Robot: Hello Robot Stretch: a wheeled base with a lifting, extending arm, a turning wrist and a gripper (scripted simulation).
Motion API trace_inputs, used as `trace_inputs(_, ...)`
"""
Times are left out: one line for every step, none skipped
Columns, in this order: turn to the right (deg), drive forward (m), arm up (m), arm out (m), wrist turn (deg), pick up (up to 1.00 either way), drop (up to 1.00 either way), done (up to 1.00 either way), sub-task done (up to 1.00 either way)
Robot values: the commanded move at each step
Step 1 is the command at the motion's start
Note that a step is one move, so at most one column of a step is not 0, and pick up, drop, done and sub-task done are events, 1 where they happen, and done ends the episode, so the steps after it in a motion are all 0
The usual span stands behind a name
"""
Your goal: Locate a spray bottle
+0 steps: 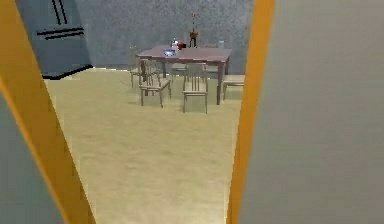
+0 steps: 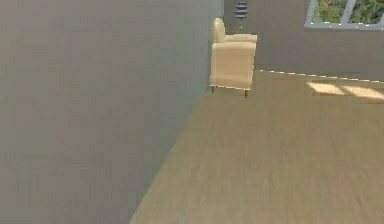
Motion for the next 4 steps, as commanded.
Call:
trace_inputs(0.0,0.35,0.0,0.0,0.0,0.0,0.0,0.0,0.0)
trace_inputs(6.0,0.0,0.0,0.0,0.0,0.0,0.0,0.0,0.0)
trace_inputs(3.0,0.0,0.0,0.0,0.0,0.0,0.0,0.0,0.0)
trace_inputs(-45.0,0.0,0.0,0.0,0.0,0.0,0.0,0.0,0.0)
